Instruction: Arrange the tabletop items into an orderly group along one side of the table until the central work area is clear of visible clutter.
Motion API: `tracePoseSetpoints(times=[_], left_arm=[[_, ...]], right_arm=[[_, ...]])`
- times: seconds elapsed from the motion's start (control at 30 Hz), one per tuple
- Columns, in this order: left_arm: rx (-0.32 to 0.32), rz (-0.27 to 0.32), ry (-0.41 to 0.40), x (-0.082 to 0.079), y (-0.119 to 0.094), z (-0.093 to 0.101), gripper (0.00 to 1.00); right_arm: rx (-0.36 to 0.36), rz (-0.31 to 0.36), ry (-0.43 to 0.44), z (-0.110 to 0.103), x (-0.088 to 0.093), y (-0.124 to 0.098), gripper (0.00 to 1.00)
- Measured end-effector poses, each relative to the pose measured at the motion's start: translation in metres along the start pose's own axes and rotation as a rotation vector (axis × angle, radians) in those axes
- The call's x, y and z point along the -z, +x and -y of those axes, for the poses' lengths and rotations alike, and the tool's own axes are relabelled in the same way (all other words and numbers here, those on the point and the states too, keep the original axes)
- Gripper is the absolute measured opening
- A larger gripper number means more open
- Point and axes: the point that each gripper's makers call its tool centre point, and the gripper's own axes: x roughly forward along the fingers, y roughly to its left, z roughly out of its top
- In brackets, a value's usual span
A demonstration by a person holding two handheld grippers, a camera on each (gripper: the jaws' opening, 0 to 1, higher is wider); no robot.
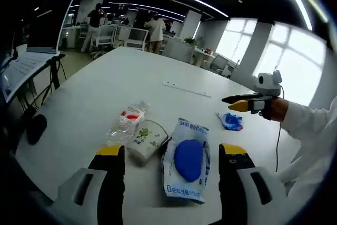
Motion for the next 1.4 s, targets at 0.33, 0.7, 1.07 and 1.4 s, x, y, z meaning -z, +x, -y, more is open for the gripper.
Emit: tracePoseSetpoints(times=[0.33, 0.7, 1.07, 1.4], left_arm=[[-0.021, -0.022, -0.056, 0.028, -0.003, -0.001, 0.74], [-0.030, -0.063, -0.111, 0.059, 0.002, 0.001, 0.73], [-0.034, -0.104, -0.152, 0.086, 0.013, -0.001, 0.66], [-0.034, -0.131, -0.192, 0.100, 0.025, -0.004, 0.62]], right_arm=[[-0.055, -0.067, -0.001, -0.002, 0.020, 0.020, 0.54], [-0.098, -0.136, 0.003, 0.000, 0.040, 0.039, 0.53], [-0.127, -0.181, 0.039, 0.006, 0.059, 0.049, 0.50], [-0.148, -0.200, 0.066, 0.008, 0.067, 0.052, 0.44]])
